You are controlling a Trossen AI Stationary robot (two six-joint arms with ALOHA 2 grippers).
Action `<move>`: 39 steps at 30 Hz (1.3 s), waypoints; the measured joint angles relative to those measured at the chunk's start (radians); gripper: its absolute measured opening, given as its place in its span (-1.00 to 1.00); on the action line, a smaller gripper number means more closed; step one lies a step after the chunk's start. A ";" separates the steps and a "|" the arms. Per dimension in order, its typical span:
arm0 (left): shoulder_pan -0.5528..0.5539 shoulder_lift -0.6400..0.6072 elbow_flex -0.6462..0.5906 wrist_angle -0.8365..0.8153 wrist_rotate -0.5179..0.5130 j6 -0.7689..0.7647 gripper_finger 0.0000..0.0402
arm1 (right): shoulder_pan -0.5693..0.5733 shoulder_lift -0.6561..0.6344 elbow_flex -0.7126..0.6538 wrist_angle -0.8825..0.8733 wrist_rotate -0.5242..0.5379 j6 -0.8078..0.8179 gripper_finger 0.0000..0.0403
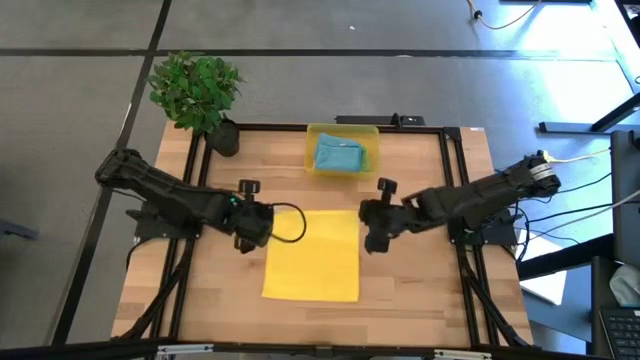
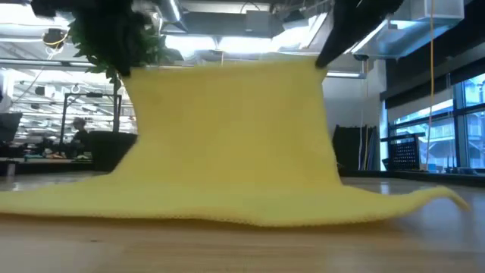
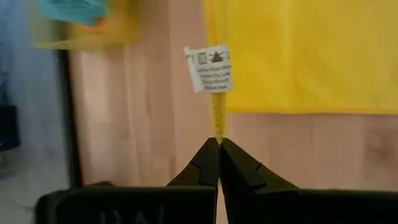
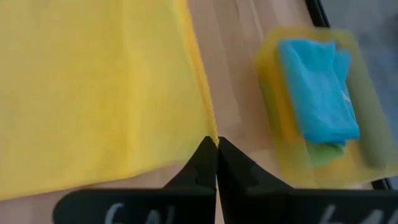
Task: Fold microfiber towels
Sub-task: Fold the yellow microfiber cloth
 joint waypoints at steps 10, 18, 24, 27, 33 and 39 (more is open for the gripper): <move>0.204 -0.048 -0.236 0.403 0.119 0.244 -1.00 | -0.164 -0.042 -0.223 0.278 -0.182 -0.114 -1.00; 0.415 -0.073 -0.324 0.555 0.121 0.398 -1.00 | -0.358 -0.156 -0.448 0.464 -0.219 -0.207 -1.00; 0.497 -0.078 -0.325 0.673 0.108 0.531 -1.00 | -0.414 -0.188 -0.449 0.482 -0.220 -0.274 -1.00; 0.501 -0.081 -0.325 0.722 0.083 0.583 -1.00 | -0.432 -0.208 -0.429 0.496 -0.203 -0.321 -1.00; 0.534 -0.081 -0.308 0.718 0.059 0.591 -1.00 | -0.484 -0.225 -0.393 0.486 -0.242 -0.338 -1.00; 0.490 -0.080 -0.308 0.708 0.033 0.583 -1.00 | -0.440 -0.223 -0.393 0.424 -0.253 -0.309 -1.00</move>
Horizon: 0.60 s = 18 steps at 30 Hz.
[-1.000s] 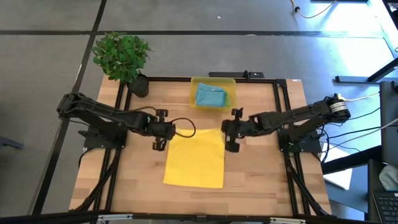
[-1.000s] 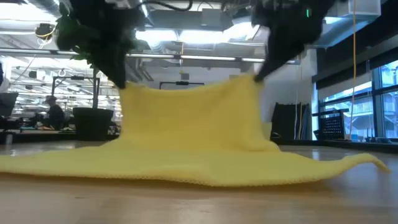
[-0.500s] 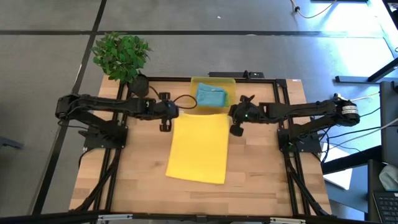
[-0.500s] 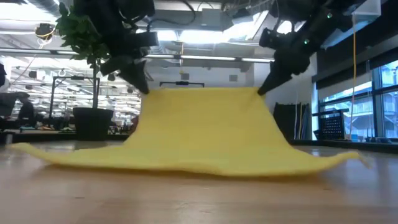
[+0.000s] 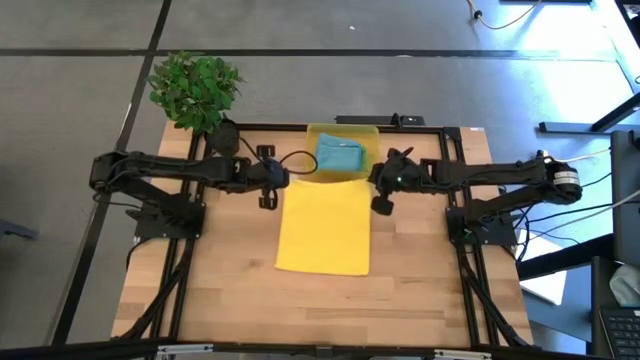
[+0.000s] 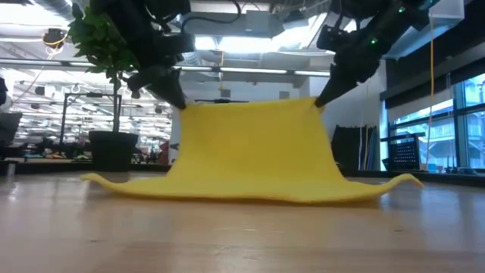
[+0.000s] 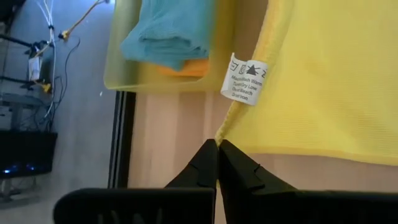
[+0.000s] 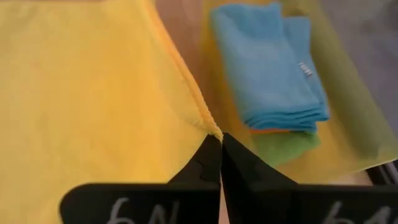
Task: Fold microfiber towels
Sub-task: Fold the yellow microfiber cloth
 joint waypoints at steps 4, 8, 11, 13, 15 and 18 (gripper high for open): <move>-0.077 0.000 0.000 -0.011 -0.014 -0.034 -1.00 | 0.071 0.000 0.000 -0.038 0.002 0.049 -1.00; -0.190 0.000 0.000 -0.018 -0.057 -0.082 -1.00 | 0.175 0.000 0.000 -0.045 0.016 0.101 -1.00; -0.279 0.000 0.000 -0.018 -0.076 -0.128 -1.00 | 0.260 0.004 0.000 -0.040 0.049 0.139 -1.00; -0.333 0.000 0.000 -0.018 -0.082 -0.165 -1.00 | 0.316 0.008 0.000 -0.040 0.061 0.177 -1.00; -0.387 0.000 0.000 -0.018 -0.091 -0.204 -1.00 | 0.365 0.018 0.000 -0.025 0.064 0.209 -1.00; -0.458 0.000 -0.020 0.008 -0.105 -0.258 -1.00 | 0.434 0.054 0.000 -0.013 0.088 0.255 -1.00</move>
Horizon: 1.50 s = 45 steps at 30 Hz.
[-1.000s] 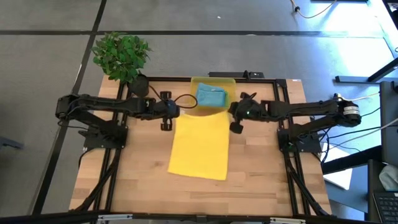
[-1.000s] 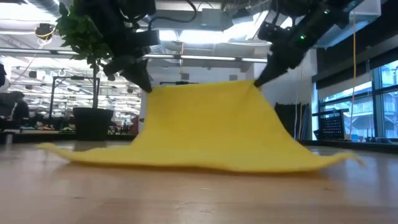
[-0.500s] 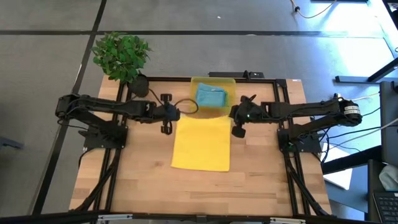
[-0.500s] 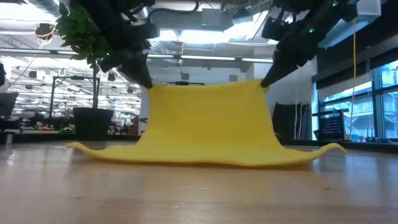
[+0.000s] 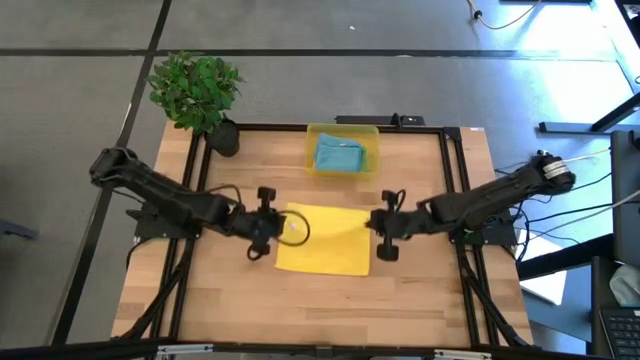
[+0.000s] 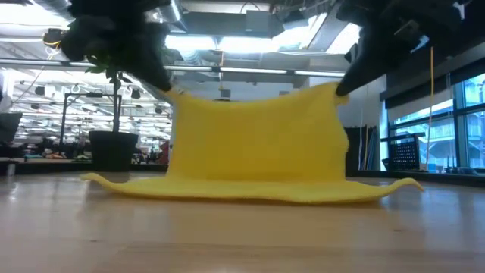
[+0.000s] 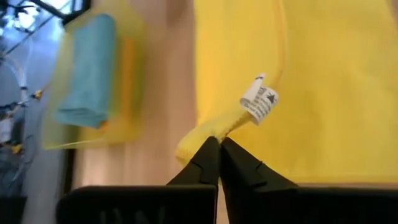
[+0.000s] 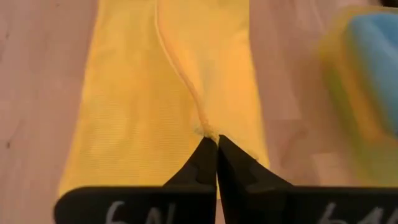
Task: Fold microfiber towels
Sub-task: Fold the yellow microfiber cloth
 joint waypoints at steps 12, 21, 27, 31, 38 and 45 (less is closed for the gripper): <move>-0.207 0.001 -0.175 0.136 0.003 -0.270 -1.00 | 0.185 0.192 0.000 0.039 0.015 0.200 -1.00; -0.287 0.001 -0.211 0.280 0.039 -0.313 -1.00 | 0.233 0.188 0.000 0.037 0.059 0.233 -1.00; -0.288 0.001 -0.212 0.281 0.059 -0.311 -1.00 | 0.233 0.145 0.000 0.031 0.092 0.181 -1.00; -0.288 0.001 -0.212 0.281 0.075 -0.310 -1.00 | 0.232 0.099 0.000 0.027 0.094 0.159 -1.00; -0.288 0.019 -0.212 0.293 0.099 -0.310 -1.00 | 0.233 0.058 0.000 -0.001 0.047 0.159 -1.00; -0.278 0.083 -0.212 0.305 0.120 -0.310 -1.00 | 0.233 0.141 0.000 0.011 -0.060 0.188 -1.00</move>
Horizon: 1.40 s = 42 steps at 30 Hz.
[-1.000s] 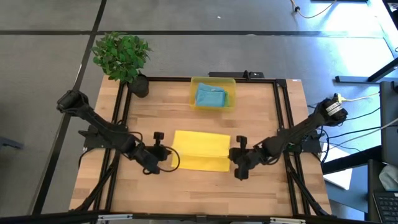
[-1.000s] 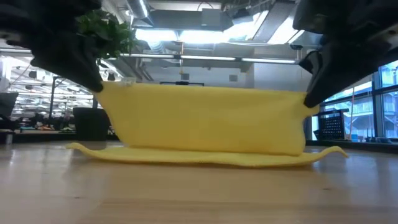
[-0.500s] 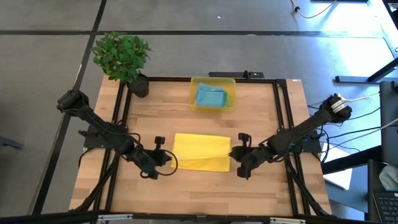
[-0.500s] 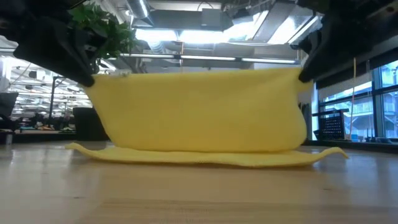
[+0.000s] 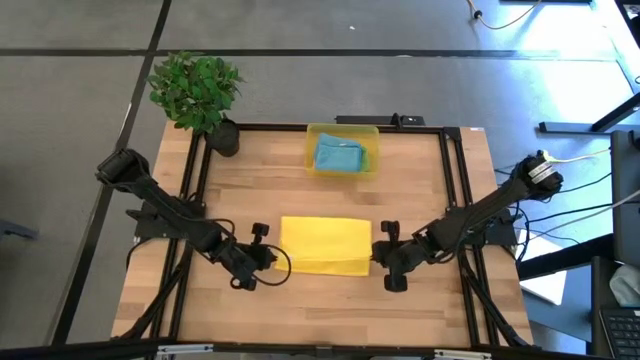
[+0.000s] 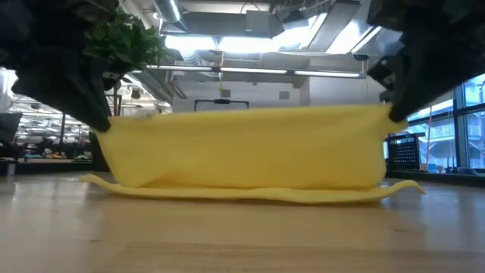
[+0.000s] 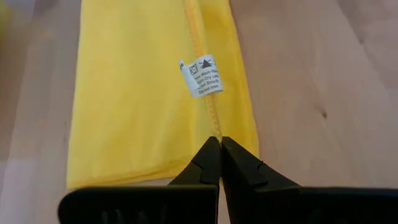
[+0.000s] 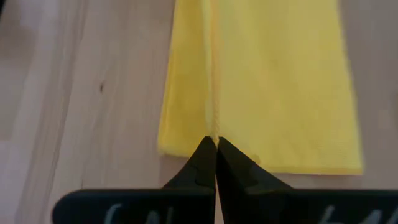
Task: Fold microfiber towels
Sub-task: Fold the yellow microfiber cloth
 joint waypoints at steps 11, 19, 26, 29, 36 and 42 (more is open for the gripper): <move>0.058 0.092 0.000 0.048 0.185 0.000 -0.87 | 0.001 0.115 0.000 0.077 -0.138 0.025 -0.88; 0.056 0.045 0.016 0.045 0.220 0.001 -0.53 | 0.024 0.113 0.000 0.102 -0.202 0.032 -0.57; 0.063 -0.026 0.031 0.031 0.093 0.077 -0.51 | 0.035 0.087 0.000 0.086 -0.172 0.050 -0.18; 0.100 -0.029 0.031 0.036 0.052 0.118 -0.51 | 0.037 0.057 -0.012 0.056 0.009 0.024 -0.16; 0.251 -0.024 -0.094 0.239 0.146 0.196 -0.53 | -0.081 -0.062 -0.233 0.378 0.020 -0.079 -0.35; 0.426 -0.024 -0.279 0.574 0.282 0.184 -0.53 | -0.234 -0.103 -0.460 0.677 -0.019 -0.106 -0.56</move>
